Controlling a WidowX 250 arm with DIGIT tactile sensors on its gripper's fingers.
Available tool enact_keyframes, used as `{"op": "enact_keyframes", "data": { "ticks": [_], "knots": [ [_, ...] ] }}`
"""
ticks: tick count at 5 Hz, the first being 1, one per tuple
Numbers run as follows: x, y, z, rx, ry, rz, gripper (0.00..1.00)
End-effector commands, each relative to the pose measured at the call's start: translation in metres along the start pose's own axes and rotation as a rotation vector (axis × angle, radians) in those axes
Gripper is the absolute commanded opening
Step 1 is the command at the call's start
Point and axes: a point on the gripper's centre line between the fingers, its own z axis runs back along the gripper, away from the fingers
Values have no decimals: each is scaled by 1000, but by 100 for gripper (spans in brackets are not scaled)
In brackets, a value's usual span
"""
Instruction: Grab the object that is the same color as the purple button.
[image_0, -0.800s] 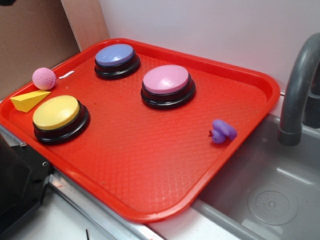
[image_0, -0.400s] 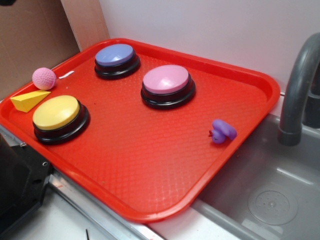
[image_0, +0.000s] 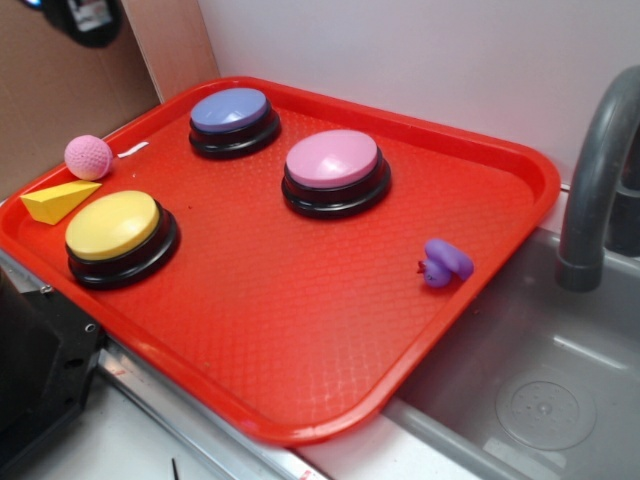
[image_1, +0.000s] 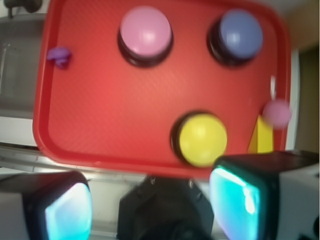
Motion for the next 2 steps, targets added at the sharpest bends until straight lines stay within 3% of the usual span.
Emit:
{"op": "enact_keyframes", "data": {
  "ticks": [1, 2],
  "knots": [
    [44, -36, -17, 72, -112, -406, 100],
    [61, -34, -38, 64, -131, -493, 100]
  ]
}}
